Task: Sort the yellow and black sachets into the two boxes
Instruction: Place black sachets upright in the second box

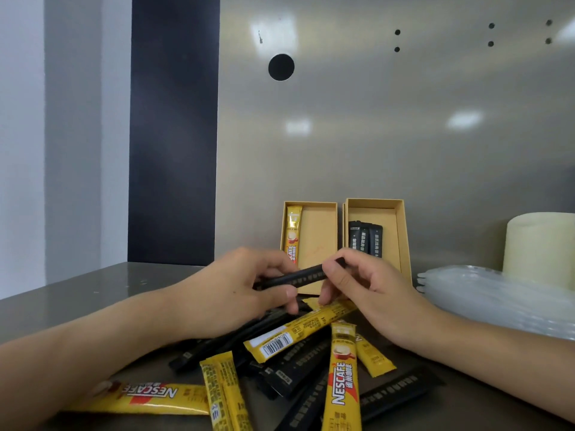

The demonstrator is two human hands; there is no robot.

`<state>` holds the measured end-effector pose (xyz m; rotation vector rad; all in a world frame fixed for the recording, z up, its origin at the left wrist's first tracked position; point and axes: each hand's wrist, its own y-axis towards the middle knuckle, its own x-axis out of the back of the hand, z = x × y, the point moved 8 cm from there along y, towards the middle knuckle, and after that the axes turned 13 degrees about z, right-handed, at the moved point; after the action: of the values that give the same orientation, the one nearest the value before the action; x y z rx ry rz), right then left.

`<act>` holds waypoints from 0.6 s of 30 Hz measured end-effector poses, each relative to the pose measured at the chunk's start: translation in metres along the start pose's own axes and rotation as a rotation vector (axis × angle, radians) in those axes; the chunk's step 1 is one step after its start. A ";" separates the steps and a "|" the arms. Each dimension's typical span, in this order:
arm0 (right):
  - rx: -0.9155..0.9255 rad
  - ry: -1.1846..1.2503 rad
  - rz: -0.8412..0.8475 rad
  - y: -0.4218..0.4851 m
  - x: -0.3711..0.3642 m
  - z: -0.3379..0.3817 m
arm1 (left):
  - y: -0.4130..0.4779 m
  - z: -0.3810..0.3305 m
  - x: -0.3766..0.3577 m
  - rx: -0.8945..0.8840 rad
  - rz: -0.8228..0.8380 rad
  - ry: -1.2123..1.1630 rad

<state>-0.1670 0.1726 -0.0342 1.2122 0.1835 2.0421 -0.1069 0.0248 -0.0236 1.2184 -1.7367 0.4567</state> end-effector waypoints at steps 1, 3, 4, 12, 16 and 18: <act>0.003 -0.010 -0.018 0.000 0.001 -0.001 | 0.001 0.003 0.001 0.005 -0.017 -0.013; -0.015 -0.019 -0.046 0.000 0.003 -0.003 | 0.000 0.008 0.011 0.021 -0.107 -0.050; -0.028 -0.015 -0.055 0.000 0.004 -0.004 | -0.002 0.011 0.018 0.025 -0.165 -0.068; -0.078 -0.014 -0.041 0.002 0.003 -0.011 | -0.006 0.022 0.033 -0.030 -0.256 -0.225; -0.080 -0.013 -0.078 0.003 0.007 -0.014 | -0.006 0.021 0.029 -0.040 -0.233 -0.212; -0.078 -0.006 -0.085 0.003 0.008 -0.015 | -0.005 0.022 0.029 -0.025 -0.237 -0.188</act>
<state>-0.1825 0.1789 -0.0352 1.1431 0.1484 1.9542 -0.1147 -0.0084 -0.0108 1.4660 -1.7189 0.1840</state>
